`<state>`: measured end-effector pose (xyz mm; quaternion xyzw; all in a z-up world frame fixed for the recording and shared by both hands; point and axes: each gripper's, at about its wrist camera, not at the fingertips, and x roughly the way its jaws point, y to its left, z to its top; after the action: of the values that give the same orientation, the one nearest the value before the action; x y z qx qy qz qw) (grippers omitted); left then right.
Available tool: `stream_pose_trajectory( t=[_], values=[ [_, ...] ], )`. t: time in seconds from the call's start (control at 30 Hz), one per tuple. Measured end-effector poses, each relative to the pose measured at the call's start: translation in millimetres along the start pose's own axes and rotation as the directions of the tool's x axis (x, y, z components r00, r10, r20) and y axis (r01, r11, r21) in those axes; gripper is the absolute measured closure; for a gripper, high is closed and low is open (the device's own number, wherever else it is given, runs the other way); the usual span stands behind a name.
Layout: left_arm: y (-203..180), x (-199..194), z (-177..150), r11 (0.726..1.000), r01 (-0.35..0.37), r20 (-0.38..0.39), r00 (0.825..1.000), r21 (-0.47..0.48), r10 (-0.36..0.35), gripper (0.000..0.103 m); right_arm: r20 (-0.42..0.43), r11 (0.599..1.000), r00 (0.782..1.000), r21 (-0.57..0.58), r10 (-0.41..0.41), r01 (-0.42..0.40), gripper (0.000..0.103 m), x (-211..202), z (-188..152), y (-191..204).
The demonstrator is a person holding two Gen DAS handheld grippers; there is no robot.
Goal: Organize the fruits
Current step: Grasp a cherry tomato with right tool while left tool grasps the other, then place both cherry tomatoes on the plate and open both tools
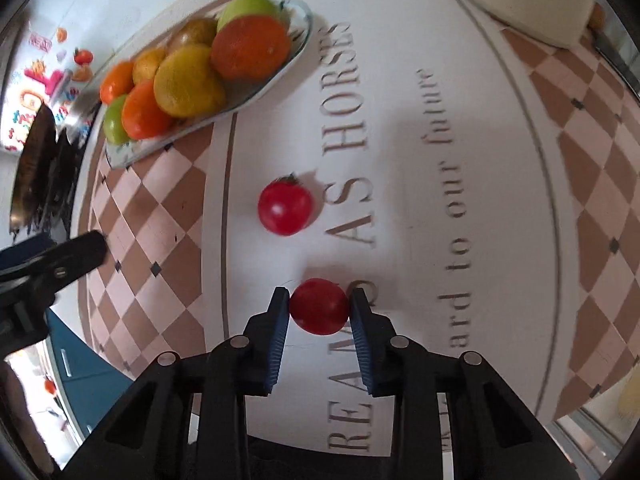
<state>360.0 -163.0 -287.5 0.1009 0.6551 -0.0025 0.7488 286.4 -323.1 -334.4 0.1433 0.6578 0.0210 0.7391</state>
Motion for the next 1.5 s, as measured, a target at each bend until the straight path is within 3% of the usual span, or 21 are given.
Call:
stream_pose_trajectory(
  t=[0.3,0.4,0.63,0.77,0.97,1.1,1.33,1.5],
  values=[
    [-73.9,26.4,21.8,0.973,0.203,-0.078,0.978,0.108,-0.195,0.002,0.025,0.991,1.0,0.132,-0.015,0.012,0.07,-25.2,6.0,-67.9],
    [-101.0,36.4,25.6,0.963,0.221,-0.096,0.974,0.157,-0.208,0.015,0.025,0.988,0.999,0.155,-0.029,0.024,0.07,-26.4,6.3,-80.2],
    [-132.4,51.8,26.5,0.951,0.217,-0.122,0.973,0.221,-0.193,0.067,0.035,0.983,0.999,0.182,-0.026,0.019,0.07,-34.7,6.3,-95.7],
    [-132.0,49.5,24.5,0.95,0.22,-0.104,0.974,0.222,-0.201,0.075,0.044,0.984,0.999,0.176,-0.019,0.011,0.07,-40.3,9.8,-93.0],
    [-97.5,30.9,25.8,0.953,0.274,-0.073,0.961,0.128,-0.266,0.075,0.076,0.99,0.997,0.139,0.015,-0.026,0.07,-54.4,20.2,-75.5],
    [-50.8,9.7,26.9,0.942,0.334,-0.041,0.942,0.015,-0.334,0.075,0.099,0.993,0.994,0.103,0.056,-0.066,0.07,-60.8,30.3,-51.2],
    [57.3,-11.7,33.1,0.884,0.413,0.033,0.909,-0.22,-0.416,0.075,0.108,0.986,0.981,0.018,0.163,-0.166,0.07,-51.6,53.8,14.7],
    [113.7,9.4,50.6,0.82,0.435,0.046,0.891,-0.373,-0.452,0.075,0.09,0.973,0.969,-0.023,0.229,-0.228,0.07,-22.4,74.7,71.2]
  ],
)
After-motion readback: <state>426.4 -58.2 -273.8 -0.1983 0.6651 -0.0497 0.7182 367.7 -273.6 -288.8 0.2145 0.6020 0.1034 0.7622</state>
